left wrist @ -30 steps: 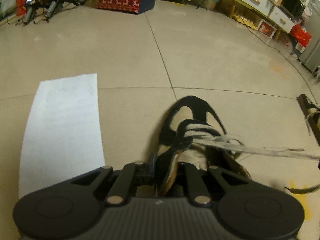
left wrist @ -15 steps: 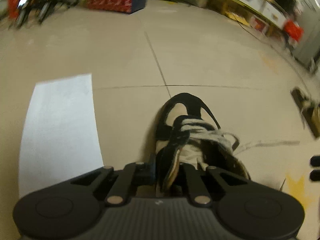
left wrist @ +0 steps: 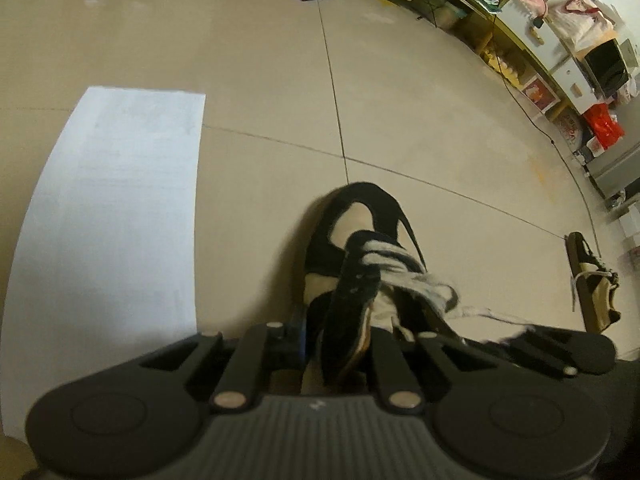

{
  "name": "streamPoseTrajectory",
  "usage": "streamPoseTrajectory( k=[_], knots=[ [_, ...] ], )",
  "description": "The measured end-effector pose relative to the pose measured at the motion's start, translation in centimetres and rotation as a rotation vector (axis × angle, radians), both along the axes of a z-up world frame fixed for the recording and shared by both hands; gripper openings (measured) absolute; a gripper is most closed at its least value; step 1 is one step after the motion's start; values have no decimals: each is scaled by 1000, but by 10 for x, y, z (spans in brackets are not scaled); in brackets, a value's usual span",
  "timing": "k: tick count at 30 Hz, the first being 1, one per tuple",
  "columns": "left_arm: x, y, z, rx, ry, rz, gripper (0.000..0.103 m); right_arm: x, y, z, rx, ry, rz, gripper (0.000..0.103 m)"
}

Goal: Lace up shoes with both hands

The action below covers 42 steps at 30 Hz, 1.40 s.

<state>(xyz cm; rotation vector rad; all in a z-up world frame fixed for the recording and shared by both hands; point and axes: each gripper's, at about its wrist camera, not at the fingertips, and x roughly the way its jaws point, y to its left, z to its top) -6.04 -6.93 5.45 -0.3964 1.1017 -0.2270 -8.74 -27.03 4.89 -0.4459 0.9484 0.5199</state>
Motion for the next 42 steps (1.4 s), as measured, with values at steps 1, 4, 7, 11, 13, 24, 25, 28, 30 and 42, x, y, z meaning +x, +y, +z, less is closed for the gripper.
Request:
streamPoseTrajectory(
  k=[1,4,7,11,13,24,25,28,30,42],
  knots=[
    [-1,2,-1,-21,13,8,12,-2,5,-4,-23,-7,18,0],
    [-5,9,-5,-84,53,33,13,-3,7,-2,-39,-39,-35,0],
    [-6,12,-8,-116,65,54,13,1,-5,13,-49,-123,-149,0],
    [-6,12,-9,-128,82,59,14,0,-29,45,23,-151,-235,0],
    [-5,8,-8,-101,72,35,16,0,-38,49,101,-76,-236,2],
    [-1,-5,-2,35,23,-58,25,-30,-8,2,57,63,-115,40],
    [-1,-6,-1,50,18,-66,25,-33,-6,-2,23,61,-112,40],
    [-1,-4,0,73,13,-72,32,-46,-7,-8,-44,45,-132,39],
    [-1,0,-1,74,16,-70,34,-51,-11,-7,-6,81,-162,31],
    [-3,-2,3,122,-8,-104,39,-58,-40,30,292,173,-320,1]
  ],
)
